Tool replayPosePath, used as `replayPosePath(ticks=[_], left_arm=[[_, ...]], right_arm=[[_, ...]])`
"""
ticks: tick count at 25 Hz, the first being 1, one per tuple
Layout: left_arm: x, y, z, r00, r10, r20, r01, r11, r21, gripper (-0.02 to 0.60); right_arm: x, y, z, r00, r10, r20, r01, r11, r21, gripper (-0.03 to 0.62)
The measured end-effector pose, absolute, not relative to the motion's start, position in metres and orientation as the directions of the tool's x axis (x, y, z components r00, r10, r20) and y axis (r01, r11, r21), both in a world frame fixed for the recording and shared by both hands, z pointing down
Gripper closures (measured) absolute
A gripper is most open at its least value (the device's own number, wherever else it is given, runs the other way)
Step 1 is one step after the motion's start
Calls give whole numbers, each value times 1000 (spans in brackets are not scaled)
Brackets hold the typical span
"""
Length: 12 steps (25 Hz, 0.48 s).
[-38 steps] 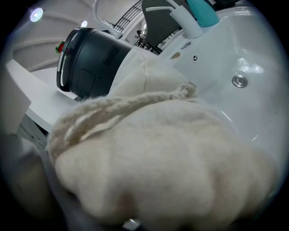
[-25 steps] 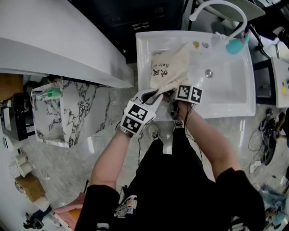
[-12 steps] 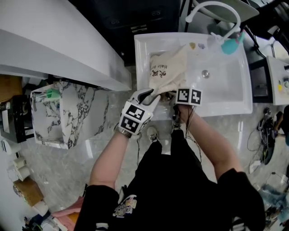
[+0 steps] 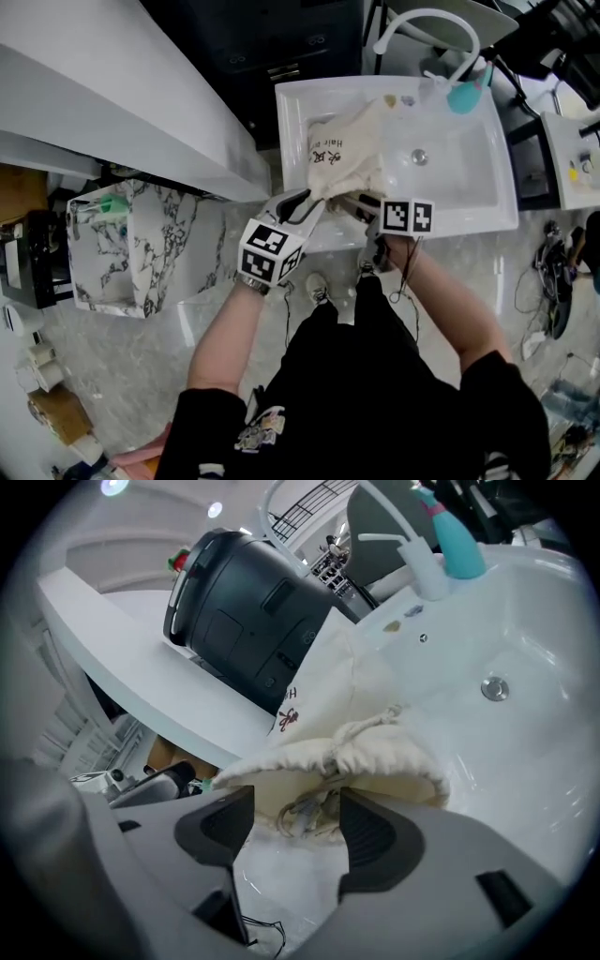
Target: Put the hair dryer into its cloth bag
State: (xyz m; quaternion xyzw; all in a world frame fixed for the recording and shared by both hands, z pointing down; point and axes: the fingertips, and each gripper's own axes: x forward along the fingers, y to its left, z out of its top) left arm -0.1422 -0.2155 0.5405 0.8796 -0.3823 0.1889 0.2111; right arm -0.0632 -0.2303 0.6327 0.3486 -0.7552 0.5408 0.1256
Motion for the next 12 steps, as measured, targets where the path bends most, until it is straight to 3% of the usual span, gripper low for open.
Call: replayPosePath(ticks=[4, 6, 10, 12], left_arm=[[-148, -208, 521, 648, -615, 449, -750, -617, 238, 463], [-151, -205, 508, 654, -631, 417, -749, -615, 246, 463], [-156, -197, 476, 667, -660, 347, -743, -622, 247, 463], [-157, -192, 459, 676, -667, 313, -736, -634, 237, 463]], right_arm=[[-45, -224, 600, -720, -447, 532, -671, 250, -698, 341], [-35, -225, 574, -712, -506, 488, -676, 305, -670, 457], [-26, -223, 511, -733, -595, 330, -636, 427, -643, 579], [-23, -220, 483, -724, -629, 282, -646, 477, -595, 599]])
